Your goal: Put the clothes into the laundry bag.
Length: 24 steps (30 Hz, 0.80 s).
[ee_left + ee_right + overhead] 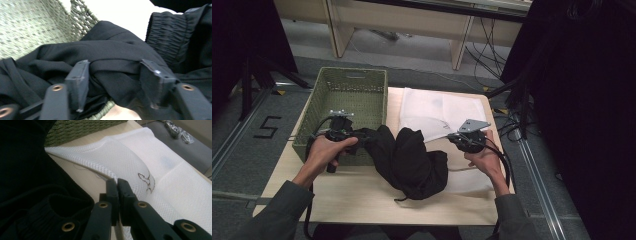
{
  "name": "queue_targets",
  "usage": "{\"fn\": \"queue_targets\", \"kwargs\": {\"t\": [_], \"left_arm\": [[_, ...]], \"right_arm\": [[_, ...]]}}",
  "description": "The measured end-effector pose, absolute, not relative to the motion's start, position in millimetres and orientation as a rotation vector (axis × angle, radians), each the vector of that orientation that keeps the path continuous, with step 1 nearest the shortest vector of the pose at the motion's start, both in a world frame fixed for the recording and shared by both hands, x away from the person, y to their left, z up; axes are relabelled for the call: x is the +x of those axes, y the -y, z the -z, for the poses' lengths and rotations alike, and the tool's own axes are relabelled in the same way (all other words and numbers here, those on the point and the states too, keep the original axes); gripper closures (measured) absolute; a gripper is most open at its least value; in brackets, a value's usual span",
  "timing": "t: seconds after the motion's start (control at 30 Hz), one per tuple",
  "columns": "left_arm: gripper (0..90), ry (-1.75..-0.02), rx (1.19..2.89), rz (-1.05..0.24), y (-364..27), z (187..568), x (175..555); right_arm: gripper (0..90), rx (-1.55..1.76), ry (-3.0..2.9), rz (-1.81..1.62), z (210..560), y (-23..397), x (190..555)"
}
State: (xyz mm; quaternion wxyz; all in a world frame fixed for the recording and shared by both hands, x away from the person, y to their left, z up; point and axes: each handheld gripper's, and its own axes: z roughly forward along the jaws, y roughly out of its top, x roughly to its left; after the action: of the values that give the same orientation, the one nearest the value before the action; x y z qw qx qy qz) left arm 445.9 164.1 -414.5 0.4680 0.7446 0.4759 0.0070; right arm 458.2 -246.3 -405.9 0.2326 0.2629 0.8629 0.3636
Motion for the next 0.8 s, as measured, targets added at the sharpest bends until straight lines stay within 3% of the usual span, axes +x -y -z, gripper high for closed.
{"fn": "queue_targets", "kwargs": {"t": [0.13, 0.2, 0.47, 0.67, 0.8], "left_arm": [[76.2, -1.131, 1.800, -0.063, -163.8, 412.7, 440.9], [85.0, -1.112, 1.816, -0.089, -161.4, 410.8, 438.6], [88.5, -0.939, 1.798, -0.179, -138.7, 364.6, 421.7], [88.5, -0.703, 1.867, -0.212, -63.5, 332.5, 390.0], [88.4, -0.593, 1.973, -0.156, -6.9, 354.3, 377.1]], "right_arm": [[88.9, 0.718, -2.380, -0.999, 405.5, 246.4, 458.4], [88.8, 0.708, -2.365, -0.994, 405.2, 246.6, 458.8], [88.8, 0.732, -2.355, -1.001, 404.1, 249.4, 458.1], [88.9, 0.743, -2.343, -1.010, 403.3, 250.3, 457.5], [88.9, 0.730, -2.348, -1.010, 403.7, 250.6, 458.6]]}}
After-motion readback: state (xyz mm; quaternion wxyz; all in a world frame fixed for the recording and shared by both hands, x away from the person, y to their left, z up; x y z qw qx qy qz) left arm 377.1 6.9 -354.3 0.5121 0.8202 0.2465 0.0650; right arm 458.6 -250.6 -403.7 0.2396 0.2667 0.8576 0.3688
